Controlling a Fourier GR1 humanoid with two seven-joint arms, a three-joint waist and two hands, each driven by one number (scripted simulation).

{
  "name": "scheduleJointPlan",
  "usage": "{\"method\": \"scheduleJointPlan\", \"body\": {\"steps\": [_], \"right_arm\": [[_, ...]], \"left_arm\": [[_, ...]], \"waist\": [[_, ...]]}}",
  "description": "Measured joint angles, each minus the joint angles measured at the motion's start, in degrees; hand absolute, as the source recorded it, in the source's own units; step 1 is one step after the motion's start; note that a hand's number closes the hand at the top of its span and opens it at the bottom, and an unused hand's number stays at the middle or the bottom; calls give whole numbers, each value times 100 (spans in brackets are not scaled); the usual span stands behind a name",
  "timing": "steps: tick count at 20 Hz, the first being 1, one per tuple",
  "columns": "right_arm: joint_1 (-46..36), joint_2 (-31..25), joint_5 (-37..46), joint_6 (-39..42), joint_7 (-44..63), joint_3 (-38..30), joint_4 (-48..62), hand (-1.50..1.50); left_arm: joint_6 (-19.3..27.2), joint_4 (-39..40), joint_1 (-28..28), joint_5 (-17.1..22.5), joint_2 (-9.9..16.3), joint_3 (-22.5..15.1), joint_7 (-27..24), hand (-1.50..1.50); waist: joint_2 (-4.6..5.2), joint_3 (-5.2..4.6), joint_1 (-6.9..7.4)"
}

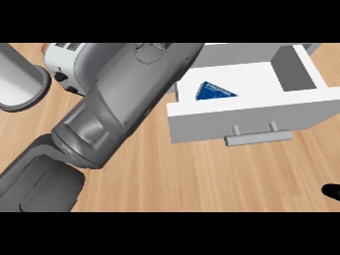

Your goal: Pick up the can, place it into the drawer and close the drawer

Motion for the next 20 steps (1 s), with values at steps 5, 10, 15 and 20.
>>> {"method": "scheduleJointPlan", "body": {"steps": [5,10,15,20], "right_arm": [[-107,-237,269,171,-202,95,51,-150],[-332,-485,915,280,-561,384,225,-150],[-632,-704,1904,258,-775,880,564,-150],[-933,-880,2863,129,-1178,1336,1231,-150]], "left_arm": [[173,122,-80,188,0,-19,-131,-150],[199,111,-153,441,0,24,-235,-150],[179,147,-194,670,-1,143,-385,-150],[184,190,-210,788,-1,152,-568,-150]], "waist": [[19,1,-22],[35,-3,26],[44,-7,132],[37,-7,222]]}}
